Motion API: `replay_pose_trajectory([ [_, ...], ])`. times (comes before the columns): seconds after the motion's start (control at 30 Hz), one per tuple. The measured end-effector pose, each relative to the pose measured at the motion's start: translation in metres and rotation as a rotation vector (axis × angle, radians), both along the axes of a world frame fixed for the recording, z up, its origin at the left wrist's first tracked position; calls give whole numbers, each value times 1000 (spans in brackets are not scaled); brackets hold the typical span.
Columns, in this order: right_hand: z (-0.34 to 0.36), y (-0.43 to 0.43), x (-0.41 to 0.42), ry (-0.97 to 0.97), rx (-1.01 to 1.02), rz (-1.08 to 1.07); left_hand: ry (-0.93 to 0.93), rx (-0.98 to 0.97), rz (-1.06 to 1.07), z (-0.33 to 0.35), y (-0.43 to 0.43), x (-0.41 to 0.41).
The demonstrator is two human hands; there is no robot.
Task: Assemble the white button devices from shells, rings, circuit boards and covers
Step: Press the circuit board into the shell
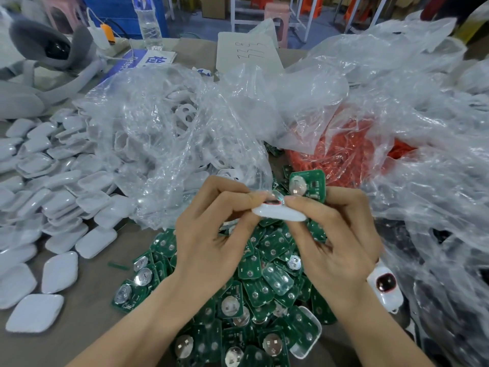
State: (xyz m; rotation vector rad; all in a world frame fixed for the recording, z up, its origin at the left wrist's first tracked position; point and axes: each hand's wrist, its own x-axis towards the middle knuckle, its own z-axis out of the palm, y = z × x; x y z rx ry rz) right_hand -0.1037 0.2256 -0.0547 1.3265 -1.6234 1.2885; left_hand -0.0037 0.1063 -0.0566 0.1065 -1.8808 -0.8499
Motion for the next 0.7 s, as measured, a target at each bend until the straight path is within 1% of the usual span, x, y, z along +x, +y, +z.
replay_pose_trajectory([
  [0.07, 0, -2, -1, -121, 64, 21, -79, 155, -37, 4, 1, 0],
  [0.13, 1, -4, -1, -338, 156, 55, -190, 341, -71, 6, 2, 0],
  [0.2, 4, -4, -2, -584, 221, 144, -301, 508, -83, 8, 1, -1],
  [0.27, 6, -2, -6, -795, 237, 228, -343, 666, -114, 8, -3, -2],
  [0.3, 7, -1, -9, -869, 247, 239, -350, 723, -132, 7, -5, -3],
  [0.4, 6, -1, -14, -1013, 299, 226, -395, 795, -154, 7, -8, -5],
  [0.5, 3, -2, -15, -1123, 316, 264, -415, 824, -178, 5, -8, -5],
  [0.7, -1, -3, -14, -1215, 285, 318, -430, 838, -241, 4, -7, -5],
])
